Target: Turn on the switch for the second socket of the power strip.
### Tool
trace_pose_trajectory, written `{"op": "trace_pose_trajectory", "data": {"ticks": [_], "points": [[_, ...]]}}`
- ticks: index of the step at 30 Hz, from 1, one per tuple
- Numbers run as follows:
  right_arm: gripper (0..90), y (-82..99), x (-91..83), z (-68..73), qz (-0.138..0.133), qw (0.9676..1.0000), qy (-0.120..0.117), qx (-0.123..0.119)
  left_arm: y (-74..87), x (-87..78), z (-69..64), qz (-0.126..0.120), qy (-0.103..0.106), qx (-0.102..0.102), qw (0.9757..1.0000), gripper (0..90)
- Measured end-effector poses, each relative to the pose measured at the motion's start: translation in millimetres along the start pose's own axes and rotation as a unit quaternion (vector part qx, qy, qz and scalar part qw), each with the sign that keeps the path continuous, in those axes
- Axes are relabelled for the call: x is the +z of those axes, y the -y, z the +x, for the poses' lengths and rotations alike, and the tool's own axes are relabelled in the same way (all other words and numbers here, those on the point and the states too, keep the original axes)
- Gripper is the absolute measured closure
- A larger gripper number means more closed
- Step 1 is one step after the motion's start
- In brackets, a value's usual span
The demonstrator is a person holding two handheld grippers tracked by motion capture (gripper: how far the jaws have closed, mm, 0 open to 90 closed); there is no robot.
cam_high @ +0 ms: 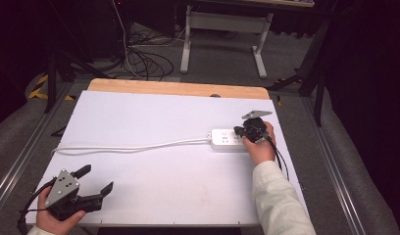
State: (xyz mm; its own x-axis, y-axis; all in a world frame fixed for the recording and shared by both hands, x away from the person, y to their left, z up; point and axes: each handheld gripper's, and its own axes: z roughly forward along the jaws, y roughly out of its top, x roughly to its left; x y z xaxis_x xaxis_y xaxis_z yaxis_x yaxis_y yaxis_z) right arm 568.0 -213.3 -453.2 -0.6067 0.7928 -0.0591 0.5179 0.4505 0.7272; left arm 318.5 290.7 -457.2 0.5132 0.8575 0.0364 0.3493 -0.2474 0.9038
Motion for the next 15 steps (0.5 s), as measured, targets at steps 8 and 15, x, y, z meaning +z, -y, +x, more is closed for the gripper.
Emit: {"op": "trace_pose_trajectory", "data": {"ticks": [8, 15], "points": [[90.0, -0.6, 0.3, 2.7, 0.005, 0.9999, 0.009, -0.006, -0.2, -0.3, 0.1, 0.0, 0.0, 0.003, 1.0, 12.5], [90.0, -0.3, 1.1, 4.9, 0.008, 0.9998, 0.015, -0.004, -0.4, 0.0, -0.2, 0.001, 0.0, 0.004, 1.0, 12.5]]}}
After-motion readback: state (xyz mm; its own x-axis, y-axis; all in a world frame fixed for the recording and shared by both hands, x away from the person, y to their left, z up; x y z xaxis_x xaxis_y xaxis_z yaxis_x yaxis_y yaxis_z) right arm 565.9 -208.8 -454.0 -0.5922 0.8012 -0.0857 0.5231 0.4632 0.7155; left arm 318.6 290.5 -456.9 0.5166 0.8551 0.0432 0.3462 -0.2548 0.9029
